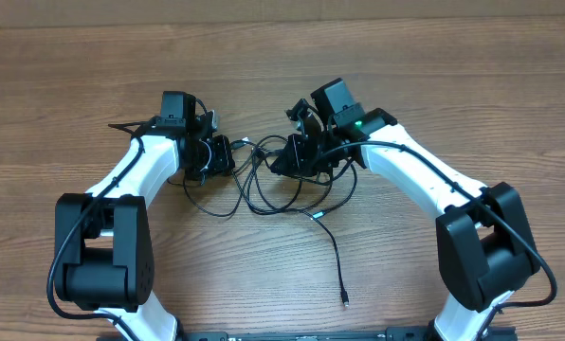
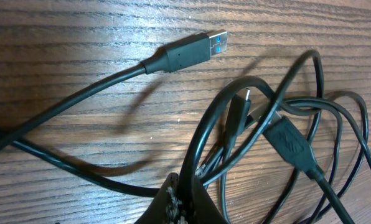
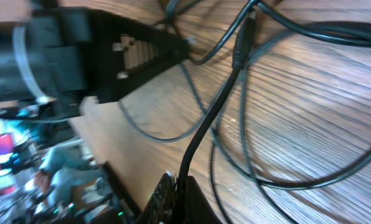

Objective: Untangle cables

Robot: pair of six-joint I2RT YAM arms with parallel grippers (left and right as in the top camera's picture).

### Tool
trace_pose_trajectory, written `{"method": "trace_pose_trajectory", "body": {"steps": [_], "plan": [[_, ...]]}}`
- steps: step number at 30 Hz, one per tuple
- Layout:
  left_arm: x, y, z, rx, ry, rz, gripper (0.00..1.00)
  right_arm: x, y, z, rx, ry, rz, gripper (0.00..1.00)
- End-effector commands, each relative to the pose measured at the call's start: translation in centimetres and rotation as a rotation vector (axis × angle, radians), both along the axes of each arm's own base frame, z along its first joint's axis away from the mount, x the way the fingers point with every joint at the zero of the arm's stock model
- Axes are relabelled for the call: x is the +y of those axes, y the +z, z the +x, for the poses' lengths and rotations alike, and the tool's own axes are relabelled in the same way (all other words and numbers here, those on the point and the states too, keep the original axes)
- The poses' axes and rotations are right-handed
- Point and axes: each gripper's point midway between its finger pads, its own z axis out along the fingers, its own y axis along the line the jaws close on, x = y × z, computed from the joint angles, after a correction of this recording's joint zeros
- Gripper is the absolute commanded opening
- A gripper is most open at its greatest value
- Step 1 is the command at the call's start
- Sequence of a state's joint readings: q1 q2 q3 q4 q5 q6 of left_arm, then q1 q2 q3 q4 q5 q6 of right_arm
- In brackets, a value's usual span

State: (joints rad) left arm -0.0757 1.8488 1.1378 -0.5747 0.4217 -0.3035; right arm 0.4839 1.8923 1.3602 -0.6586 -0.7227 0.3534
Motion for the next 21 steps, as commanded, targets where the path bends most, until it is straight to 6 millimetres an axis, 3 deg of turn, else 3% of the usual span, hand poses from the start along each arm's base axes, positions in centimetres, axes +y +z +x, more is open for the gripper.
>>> {"method": "trace_pose_trajectory", "body": {"steps": [1, 3, 5, 7, 11, 13, 16, 18, 19, 21], "plan": [[0.5, 1.2, 0.8, -0.045, 0.007, 0.009, 0.07, 0.2, 4.0, 0.8, -0.07, 0.049, 0.137, 0.04], [0.5, 1.2, 0.8, -0.045, 0.007, 0.009, 0.08, -1.0, 3.9, 2.0, -0.079, 0.011, 0.133, 0.04], [0.5, 1.2, 0.8, -0.045, 0.006, 0.009, 0.08, -4.4, 3.0, 5.0, -0.083, -0.133, 0.055, 0.04], [0.5, 1.2, 0.8, -0.045, 0.007, 0.009, 0.08, -6.8, 1.8, 6.6, -0.07, -0.253, -0.032, 0.04], [0.5, 1.2, 0.8, -0.044, 0.006, 0.009, 0.08, -10.7, -1.0, 7.8, -0.072, -0.432, -0.274, 0.04], [0.5, 1.2, 0.8, -0.044, 0.006, 0.009, 0.09, -14.6, -3.3, 7.6, -0.042, -0.612, -0.487, 0.04], [0.5, 1.2, 0.8, -0.044, 0.007, 0.008, 0.09, -15.4, -4.5, 7.0, -0.019, -0.638, -0.525, 0.04], [0.5, 1.2, 0.8, -0.044, 0.007, 0.008, 0.09, -15.4, -4.9, 6.6, -0.011, -0.633, -0.531, 0.14], [0.5, 1.2, 0.8, -0.044, 0.007, 0.008, 0.09, -15.4, -5.0, 6.4, -0.007, -0.631, -0.533, 0.18], [0.5, 1.2, 0.8, -0.044, 0.007, 0.008, 0.09, -15.0, -5.0, 6.4, -0.001, -0.621, -0.516, 0.42]]}}
